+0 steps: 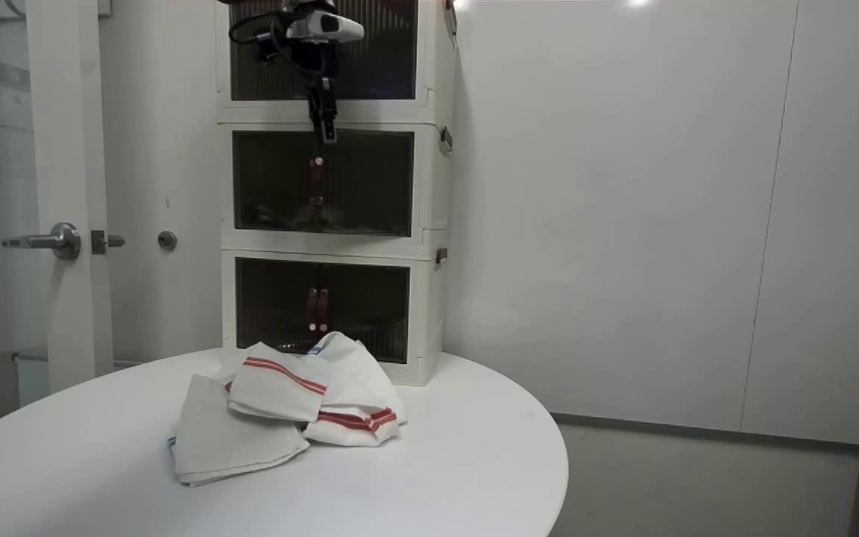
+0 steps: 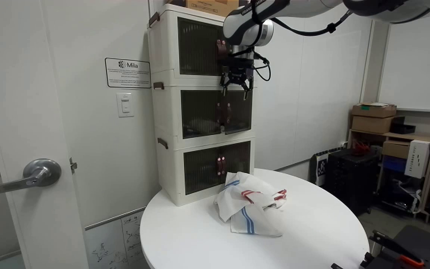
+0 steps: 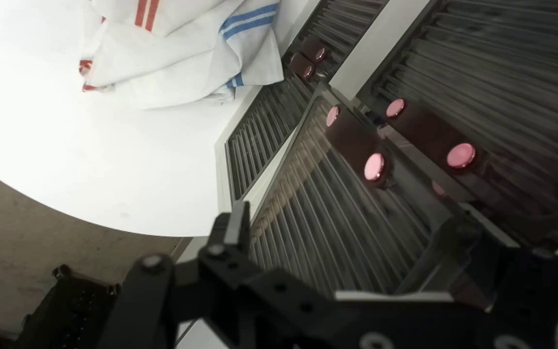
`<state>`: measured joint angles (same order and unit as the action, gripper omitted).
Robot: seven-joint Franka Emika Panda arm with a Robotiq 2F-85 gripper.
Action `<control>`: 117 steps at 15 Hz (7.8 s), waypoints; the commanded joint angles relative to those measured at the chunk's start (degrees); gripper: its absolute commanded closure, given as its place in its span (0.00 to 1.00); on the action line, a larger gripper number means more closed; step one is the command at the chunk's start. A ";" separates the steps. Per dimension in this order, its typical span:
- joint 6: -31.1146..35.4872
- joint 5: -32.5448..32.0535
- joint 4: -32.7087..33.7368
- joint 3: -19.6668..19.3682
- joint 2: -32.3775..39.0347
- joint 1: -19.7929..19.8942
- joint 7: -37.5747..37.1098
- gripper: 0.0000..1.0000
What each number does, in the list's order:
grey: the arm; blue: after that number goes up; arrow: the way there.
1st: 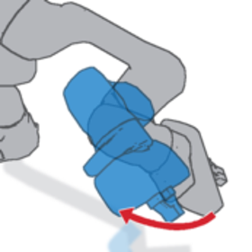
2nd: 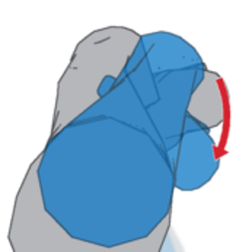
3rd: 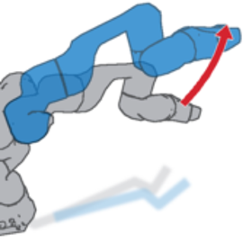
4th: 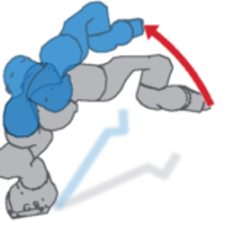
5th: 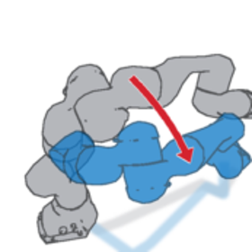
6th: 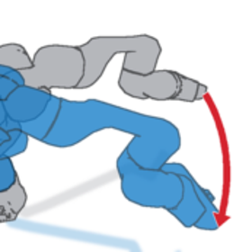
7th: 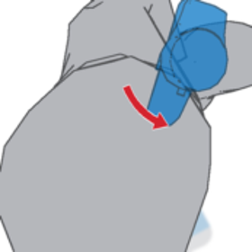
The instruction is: Open the doors of the second shelf of the cabinet
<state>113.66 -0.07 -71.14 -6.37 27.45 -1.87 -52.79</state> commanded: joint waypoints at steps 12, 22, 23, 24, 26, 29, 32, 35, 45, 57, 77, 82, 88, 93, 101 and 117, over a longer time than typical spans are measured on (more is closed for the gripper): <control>-2.98 0.04 -1.81 -2.53 -1.20 4.47 2.80 0.00; -3.38 0.07 -1.24 -3.61 -1.94 13.20 18.08 0.00; -3.45 0.36 -0.80 -3.55 -1.71 13.64 19.77 0.00; -3.34 0.17 -0.59 -3.64 -1.55 13.70 20.70 0.00; -2.93 -0.14 -0.01 -3.90 -1.46 13.96 22.32 0.00; -2.05 0.49 0.16 -3.58 -1.89 14.77 26.48 0.00; -3.41 3.76 0.23 -1.69 -2.59 16.23 35.17 0.00; -7.40 9.33 2.03 0.18 -1.20 17.17 44.89 0.00; -26.40 8.98 8.17 2.85 3.58 17.41 67.53 0.00; -31.43 -4.98 14.48 3.87 -0.02 16.43 87.93 0.00; 7.01 -1.22 -5.14 7.09 -6.65 -1.22 42.36 0.00; 10.50 -16.48 -7.40 3.32 -3.91 -8.38 27.35 0.00; 10.82 -34.25 -10.41 -1.65 -2.91 -14.25 9.90 0.00; 10.02 -33.63 -10.53 0.42 -2.47 -12.74 9.44 0.00; 10.02 -33.64 -10.57 0.42 -2.51 -12.73 9.16 0.00; 10.02 -33.64 -10.57 0.42 -2.52 -12.73 9.16 0.00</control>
<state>123.98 -33.46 -81.94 -6.62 24.91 -15.08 -43.57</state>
